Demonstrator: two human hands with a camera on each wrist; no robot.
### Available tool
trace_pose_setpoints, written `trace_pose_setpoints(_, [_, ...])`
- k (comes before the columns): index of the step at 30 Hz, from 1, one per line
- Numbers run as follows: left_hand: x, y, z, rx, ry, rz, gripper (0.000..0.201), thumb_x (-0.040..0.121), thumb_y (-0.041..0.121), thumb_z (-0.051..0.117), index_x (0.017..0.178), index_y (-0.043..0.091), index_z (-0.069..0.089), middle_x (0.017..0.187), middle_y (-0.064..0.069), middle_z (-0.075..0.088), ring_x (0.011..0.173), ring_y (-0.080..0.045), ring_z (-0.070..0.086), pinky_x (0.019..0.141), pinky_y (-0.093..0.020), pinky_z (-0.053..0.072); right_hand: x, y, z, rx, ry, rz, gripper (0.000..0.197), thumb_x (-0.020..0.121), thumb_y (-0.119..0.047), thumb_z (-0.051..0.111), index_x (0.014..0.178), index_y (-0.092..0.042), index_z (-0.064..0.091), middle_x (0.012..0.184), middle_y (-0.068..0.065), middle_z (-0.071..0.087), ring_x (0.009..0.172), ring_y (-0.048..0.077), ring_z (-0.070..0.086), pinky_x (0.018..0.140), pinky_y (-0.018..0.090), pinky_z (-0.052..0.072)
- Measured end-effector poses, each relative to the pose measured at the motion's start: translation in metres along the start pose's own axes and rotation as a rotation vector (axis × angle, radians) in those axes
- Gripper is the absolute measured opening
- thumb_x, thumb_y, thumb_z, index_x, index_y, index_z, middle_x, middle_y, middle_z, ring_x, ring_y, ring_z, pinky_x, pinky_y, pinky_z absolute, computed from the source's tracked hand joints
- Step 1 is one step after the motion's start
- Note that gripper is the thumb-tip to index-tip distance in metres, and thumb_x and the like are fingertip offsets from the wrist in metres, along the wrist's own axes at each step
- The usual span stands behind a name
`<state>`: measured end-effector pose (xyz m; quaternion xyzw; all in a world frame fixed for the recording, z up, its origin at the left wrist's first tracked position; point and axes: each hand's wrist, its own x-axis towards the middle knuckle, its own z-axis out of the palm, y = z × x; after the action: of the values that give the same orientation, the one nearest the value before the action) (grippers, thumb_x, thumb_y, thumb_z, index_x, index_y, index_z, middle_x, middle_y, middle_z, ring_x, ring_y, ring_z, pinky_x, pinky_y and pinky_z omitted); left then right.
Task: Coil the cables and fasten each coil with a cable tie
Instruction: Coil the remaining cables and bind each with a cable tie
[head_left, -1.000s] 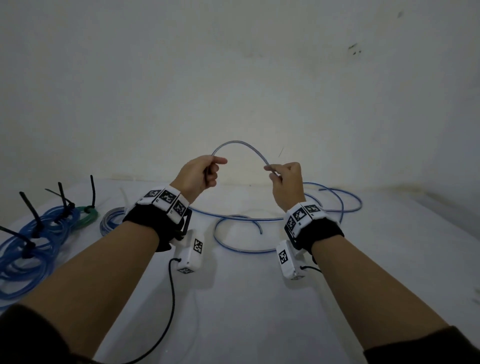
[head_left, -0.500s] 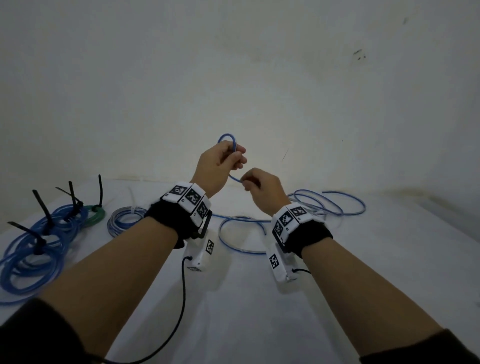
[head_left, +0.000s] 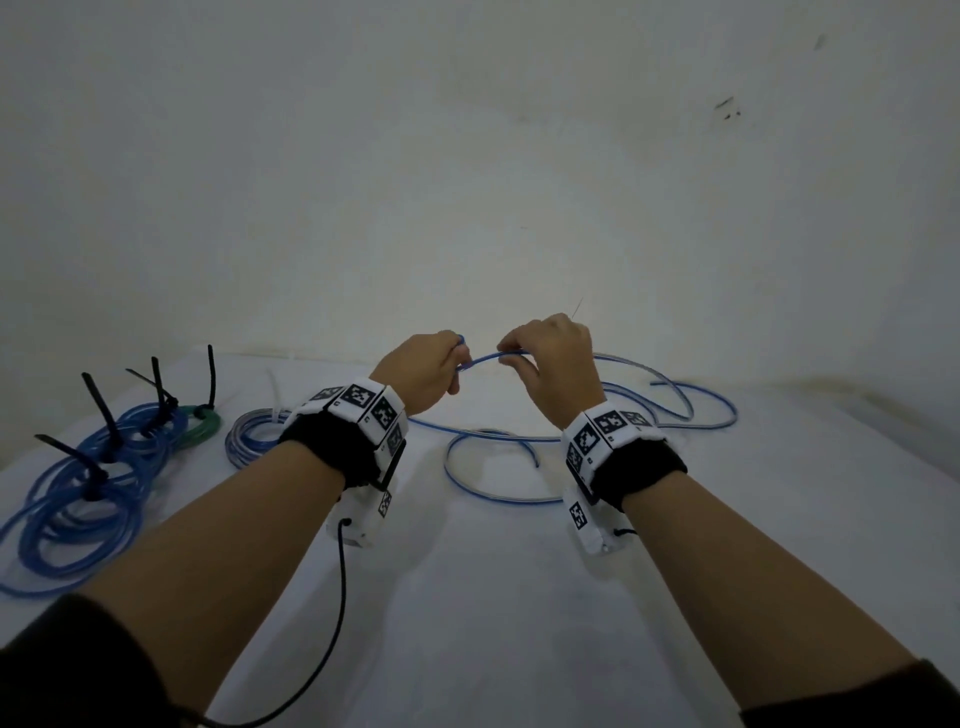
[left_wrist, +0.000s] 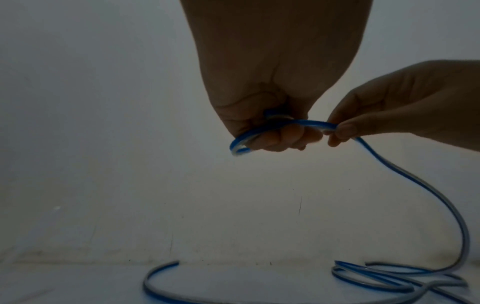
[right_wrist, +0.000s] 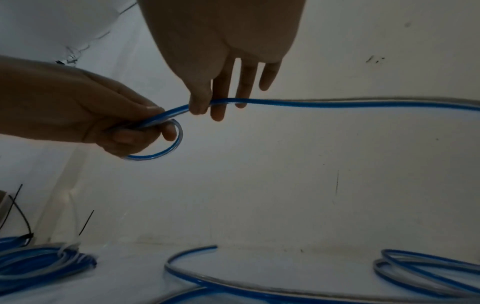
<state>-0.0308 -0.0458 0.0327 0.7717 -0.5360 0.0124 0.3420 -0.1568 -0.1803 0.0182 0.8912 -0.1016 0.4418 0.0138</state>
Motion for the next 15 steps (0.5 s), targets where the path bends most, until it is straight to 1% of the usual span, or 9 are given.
trace_pose_setpoints(2, [-0.001,0.002,0.0,-0.039,-0.02,-0.011,0.035,0.101,0.024,0.029,0.09,0.011,0.06,0.068,0.001,0.056,0.07,-0.019,0.051,0.074,-0.035,0.042,-0.001,0.0,0.002,-0.03,0.054,0.03,0.017,0.085,-0.027,0.055,0.086,-0.02,0.07,0.08,0.0,0.066,0.077,0.026,0.058,0.074,0.034,0.031])
trace_pose_setpoints(3, [-0.001,0.003,0.001,-0.08,-0.026,-0.021,0.036,0.101,0.025,0.029,0.09,0.011,0.061,0.068,0.002,0.054,0.069,-0.017,0.05,0.073,-0.034,0.041,-0.001,-0.001,0.002,-0.002,0.048,0.046,0.02,0.086,-0.027,0.051,0.087,-0.019,0.07,0.081,0.002,0.063,0.077,0.027,0.057,0.075,0.035,0.03])
trace_pose_setpoints(5, [-0.001,0.001,0.003,-0.164,-0.036,-0.036,0.038,0.101,0.026,0.03,0.089,0.01,0.063,0.072,0.002,0.054,0.067,-0.014,0.047,0.072,-0.03,0.039,0.001,-0.004,0.0,0.078,-0.044,0.087,0.029,0.088,-0.027,0.043,0.092,-0.018,0.07,0.086,0.006,0.059,0.082,0.027,0.054,0.076,0.035,0.028])
trace_pose_setpoints(7, [0.0,-0.002,0.006,-0.266,-0.03,-0.043,0.041,0.101,0.028,0.031,0.084,0.013,0.064,0.079,-0.003,0.057,0.066,-0.013,0.045,0.072,-0.028,0.038,0.005,-0.007,-0.002,0.093,-0.141,0.109,0.036,0.088,-0.029,0.034,0.094,-0.018,0.068,0.089,0.006,0.059,0.089,0.028,0.051,0.076,0.033,0.025])
trace_pose_setpoints(8, [0.0,-0.003,0.006,-0.323,-0.023,-0.048,0.042,0.101,0.03,0.031,0.08,0.015,0.064,0.077,-0.004,0.056,0.064,-0.013,0.044,0.069,-0.027,0.038,0.007,-0.008,-0.003,0.1,-0.16,0.105,0.038,0.087,-0.03,0.032,0.093,-0.018,0.068,0.089,0.005,0.06,0.09,0.029,0.051,0.075,0.033,0.025])
trace_pose_setpoints(9, [-0.001,-0.002,0.006,-0.38,-0.025,-0.058,0.043,0.101,0.03,0.031,0.078,0.016,0.064,0.07,-0.003,0.052,0.061,-0.012,0.043,0.064,-0.025,0.036,0.008,-0.009,-0.004,0.119,-0.163,0.102,0.039,0.087,-0.03,0.031,0.091,-0.017,0.067,0.088,0.005,0.061,0.091,0.03,0.051,0.075,0.032,0.025])
trace_pose_setpoints(12, [-0.004,0.005,0.0,-0.545,-0.082,-0.106,0.04,0.099,0.019,0.028,0.083,0.006,0.063,0.055,0.001,0.039,0.05,-0.01,0.034,0.049,-0.019,0.029,0.011,-0.013,-0.005,0.233,-0.183,0.129,0.039,0.086,-0.03,0.031,0.089,-0.014,0.066,0.088,0.004,0.063,0.092,0.029,0.05,0.08,0.035,0.027])
trace_pose_setpoints(13, [-0.005,0.008,-0.002,-0.578,-0.102,-0.119,0.038,0.097,0.014,0.027,0.084,0.005,0.062,0.052,0.002,0.039,0.047,-0.009,0.033,0.046,-0.019,0.027,0.012,-0.014,-0.004,0.266,-0.21,0.138,0.039,0.086,-0.03,0.03,0.089,-0.013,0.065,0.089,0.004,0.063,0.092,0.027,0.049,0.082,0.036,0.027])
trace_pose_setpoints(15, [-0.006,0.009,-0.004,-0.626,-0.126,-0.122,0.036,0.094,0.009,0.027,0.082,0.007,0.06,0.05,0.004,0.04,0.043,-0.009,0.032,0.047,-0.022,0.024,0.014,-0.017,-0.003,0.311,-0.257,0.117,0.037,0.086,-0.03,0.03,0.089,-0.014,0.063,0.089,0.003,0.062,0.091,0.028,0.05,0.087,0.04,0.03])
